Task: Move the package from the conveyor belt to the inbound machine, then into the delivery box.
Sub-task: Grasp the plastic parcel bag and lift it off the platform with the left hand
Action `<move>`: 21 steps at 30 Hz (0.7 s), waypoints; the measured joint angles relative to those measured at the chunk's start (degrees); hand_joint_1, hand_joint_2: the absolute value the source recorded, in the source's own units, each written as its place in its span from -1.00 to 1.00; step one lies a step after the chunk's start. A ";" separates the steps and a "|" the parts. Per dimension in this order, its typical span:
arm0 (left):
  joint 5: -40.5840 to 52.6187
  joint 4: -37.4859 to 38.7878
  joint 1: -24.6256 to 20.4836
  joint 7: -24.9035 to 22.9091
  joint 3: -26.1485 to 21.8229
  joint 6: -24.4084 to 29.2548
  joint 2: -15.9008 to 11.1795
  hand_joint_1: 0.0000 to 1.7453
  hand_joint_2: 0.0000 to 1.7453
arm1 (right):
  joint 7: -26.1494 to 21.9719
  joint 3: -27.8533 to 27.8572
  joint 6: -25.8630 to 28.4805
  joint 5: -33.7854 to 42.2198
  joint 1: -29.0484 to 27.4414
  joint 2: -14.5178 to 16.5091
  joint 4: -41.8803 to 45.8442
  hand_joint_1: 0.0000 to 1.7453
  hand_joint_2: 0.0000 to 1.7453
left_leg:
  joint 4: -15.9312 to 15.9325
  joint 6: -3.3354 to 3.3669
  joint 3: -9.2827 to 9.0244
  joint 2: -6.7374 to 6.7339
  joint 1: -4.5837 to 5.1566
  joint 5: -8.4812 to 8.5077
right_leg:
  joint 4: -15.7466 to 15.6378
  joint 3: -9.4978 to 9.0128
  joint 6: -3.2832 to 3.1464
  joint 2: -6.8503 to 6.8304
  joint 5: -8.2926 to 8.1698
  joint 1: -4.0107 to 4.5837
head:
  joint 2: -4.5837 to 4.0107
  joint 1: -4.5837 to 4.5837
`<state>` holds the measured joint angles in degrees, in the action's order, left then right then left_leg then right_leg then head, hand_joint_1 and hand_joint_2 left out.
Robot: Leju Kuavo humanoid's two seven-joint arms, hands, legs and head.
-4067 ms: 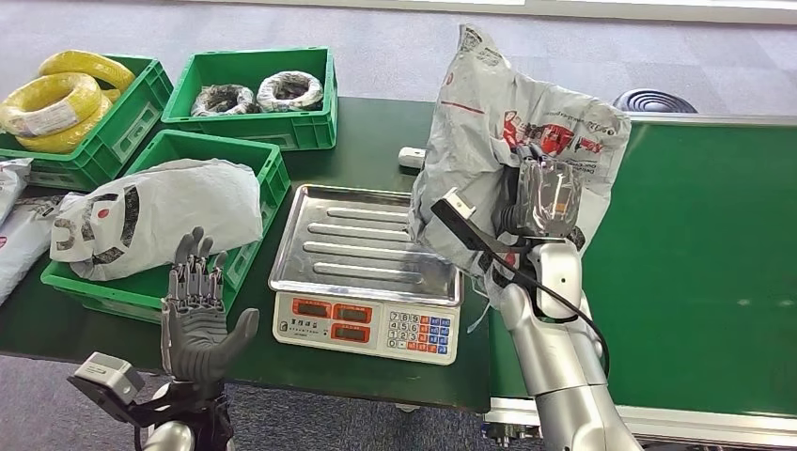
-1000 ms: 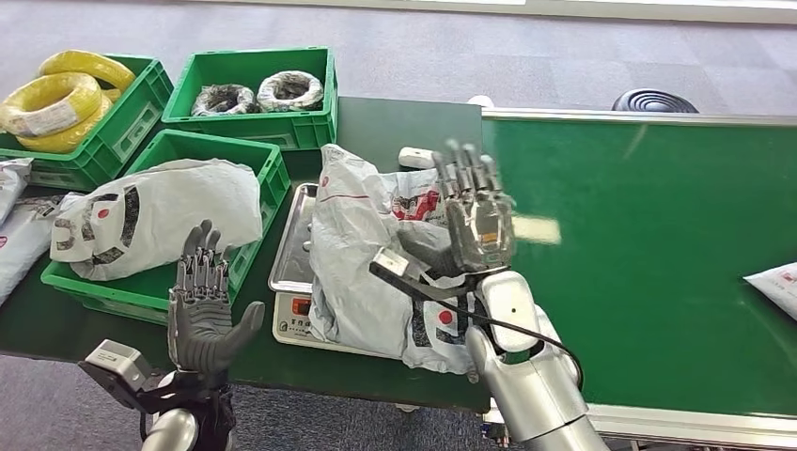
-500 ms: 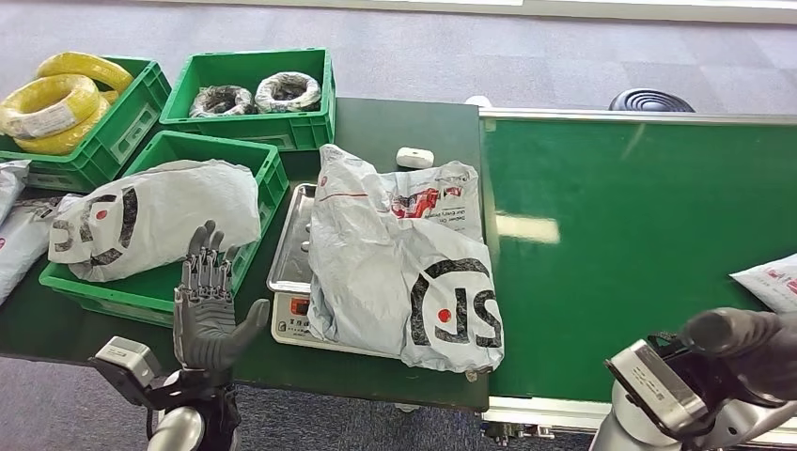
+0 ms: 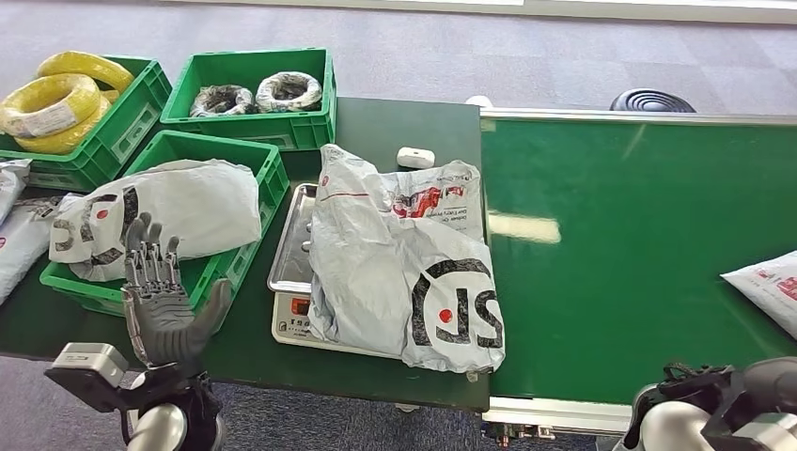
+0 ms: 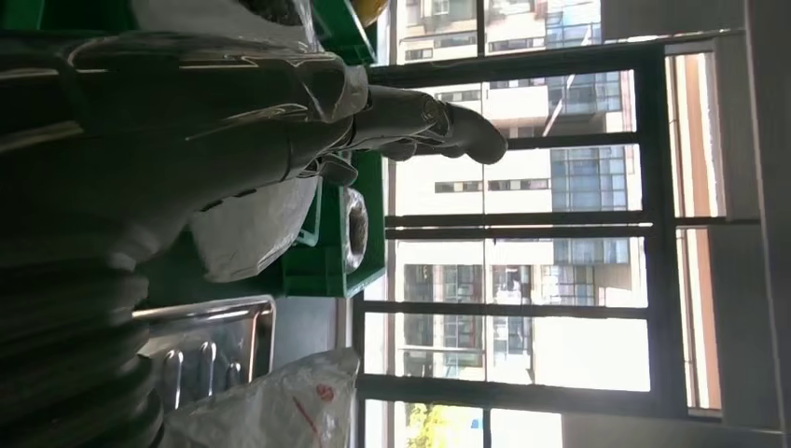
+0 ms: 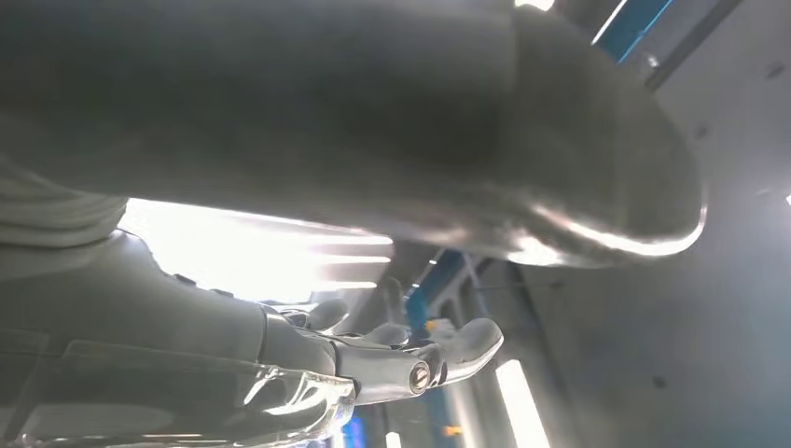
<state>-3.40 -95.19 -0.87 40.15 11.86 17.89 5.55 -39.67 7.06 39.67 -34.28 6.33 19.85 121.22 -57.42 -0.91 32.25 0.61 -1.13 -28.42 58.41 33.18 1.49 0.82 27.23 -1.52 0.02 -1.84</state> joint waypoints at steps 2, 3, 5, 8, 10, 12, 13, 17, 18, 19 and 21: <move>5.86 0.24 -2.31 -1.85 0.45 2.48 -0.30 -1.00 1.00 | 0.00 0.16 -0.01 2.42 -0.79 0.01 -0.12 -1.00 -1.00 | -0.01 0.01 -0.04 0.06 0.00 0.02 | -0.01 0.03 0.00 -0.09 0.00 0.00 | 0.00 -0.01; 11.93 1.35 -4.49 -4.73 1.56 3.84 -0.43 -1.00 1.00 | 0.00 0.09 -0.01 3.43 -1.23 0.01 -0.30 -1.00 -1.00 | -0.01 0.03 -0.06 0.16 0.00 0.04 | -0.02 -0.01 0.00 -0.21 0.01 0.00 | 0.00 -0.01; 30.76 5.39 -9.90 -13.57 5.37 5.41 -0.29 -1.00 1.00 | -0.01 -0.42 -0.02 4.83 -2.04 0.03 -0.99 -1.00 -1.00 | -0.02 0.08 -0.07 0.35 0.01 0.09 | -0.02 -0.18 0.01 -0.44 0.00 -0.01 | 0.00 0.00; 64.23 14.95 -17.27 -22.93 12.17 3.92 2.00 -1.00 1.00 | -0.05 -1.85 -0.04 5.13 -2.56 0.04 -2.61 -1.00 -1.00 | -0.04 0.14 -0.08 0.30 0.08 0.13 | -0.01 -0.27 0.05 -0.42 -0.09 -0.08 | 0.00 0.01; 76.71 22.57 -21.27 -25.21 15.29 3.19 4.48 -1.00 1.00 | -0.07 -2.86 -0.04 4.95 -2.67 0.04 -3.88 -1.00 -1.00 | -0.06 0.16 -0.09 0.26 0.14 0.14 | -0.01 -0.26 0.08 -0.35 -0.14 -0.13 | 0.00 0.02; 78.49 29.81 -24.43 -26.38 17.52 3.36 6.65 -1.00 1.00 | -0.07 -3.66 -0.04 4.90 -2.66 0.04 -5.09 -1.00 -1.00 | -0.07 0.16 -0.09 0.25 0.16 0.14 | -0.01 -0.23 0.09 -0.34 -0.15 -0.15 | 0.00 0.01; 77.01 33.13 -25.70 -26.75 18.48 3.58 7.56 -1.00 1.00 | -0.07 -3.96 -0.04 4.92 -2.61 0.04 -5.62 -1.00 -1.00 | -0.07 0.16 -0.08 0.26 0.16 0.14 | -0.01 -0.22 0.09 -0.34 -0.15 -0.15 | 0.00 0.01; 73.70 44.80 -29.24 -27.62 21.18 4.70 9.88 -1.00 1.00 | -0.07 -4.60 -0.04 5.22 -2.21 0.04 -7.41 -1.00 -1.00 | -0.05 0.16 -0.03 0.26 0.12 0.13 | 0.00 -0.15 0.08 -0.33 -0.13 -0.11 | 0.00 -0.01; 73.58 47.22 -29.81 -27.74 21.62 4.93 10.25 -1.00 1.00 | -0.07 -4.62 -0.04 5.31 -2.14 0.04 -7.77 -1.00 -1.00 | -0.04 0.16 -0.01 0.25 0.11 0.13 | 0.00 -0.13 0.08 -0.33 -0.13 -0.10 | 0.00 -0.01; 73.46 49.46 -30.35 -27.82 21.99 5.09 10.53 -1.00 1.00 | -0.07 -4.63 -0.04 5.37 -2.09 0.04 -8.10 -1.00 -1.00 | -0.04 0.16 0.00 0.25 0.10 0.13 | 0.00 -0.12 0.08 -0.33 -0.12 -0.09 | 0.00 -0.01; 73.29 53.28 -31.38 -28.06 22.51 5.26 10.89 -1.00 1.00 | -0.07 -4.63 -0.04 5.43 -1.94 0.04 -8.73 -1.00 -1.00 | -0.03 0.16 0.02 0.25 0.09 0.13 | 0.00 -0.11 0.07 -0.33 -0.12 -0.09 | 0.00 -0.02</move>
<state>69.89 -41.90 -32.25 12.08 34.36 23.15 16.44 -39.74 2.43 39.63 -28.86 4.39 19.89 112.50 -57.44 -0.75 32.27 0.86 -1.03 -28.28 58.41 33.07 1.56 0.48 27.11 -1.61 0.02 -1.86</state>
